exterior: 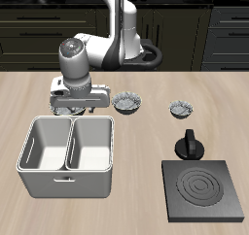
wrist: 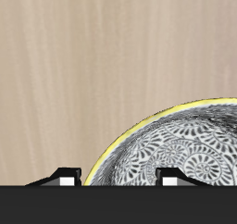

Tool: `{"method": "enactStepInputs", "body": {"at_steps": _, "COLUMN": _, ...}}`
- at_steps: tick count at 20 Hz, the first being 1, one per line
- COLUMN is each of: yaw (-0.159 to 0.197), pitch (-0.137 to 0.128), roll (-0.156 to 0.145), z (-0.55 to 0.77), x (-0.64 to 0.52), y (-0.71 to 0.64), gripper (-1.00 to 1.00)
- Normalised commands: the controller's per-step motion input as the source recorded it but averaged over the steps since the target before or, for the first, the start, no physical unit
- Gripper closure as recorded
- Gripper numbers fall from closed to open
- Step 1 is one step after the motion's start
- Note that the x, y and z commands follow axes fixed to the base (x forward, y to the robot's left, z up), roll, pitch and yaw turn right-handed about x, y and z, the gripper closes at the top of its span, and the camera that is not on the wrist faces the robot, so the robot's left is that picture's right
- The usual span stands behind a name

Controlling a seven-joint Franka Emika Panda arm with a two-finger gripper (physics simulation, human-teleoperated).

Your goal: Place the largest bowl inside the right compartment of the bowl drainer

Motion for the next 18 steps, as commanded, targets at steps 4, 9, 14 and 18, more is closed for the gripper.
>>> {"method": "enactStepInputs", "body": {"at_steps": 4, "yaw": -0.029, "pitch": 0.010, "roll": -0.007, "z": -0.02, "x": -0.01, "y": -0.09, "gripper": 1.00}}
{"method": "enactStepInputs", "body": {"at_steps": 9, "yaw": -0.004, "pitch": -0.016, "roll": 0.003, "z": 0.12, "x": -0.02, "y": 0.00, "gripper": 1.00}}
{"method": "enactStepInputs", "body": {"at_steps": 14, "yaw": 0.015, "pitch": -0.056, "roll": 0.009, "z": 0.35, "x": 0.00, "y": 0.10, "gripper": 1.00}}
{"method": "enactStepInputs", "body": {"at_steps": 18, "yaw": 0.018, "pitch": -0.084, "roll": 0.026, "z": 0.59, "x": 0.03, "y": 0.14, "gripper": 1.00}}
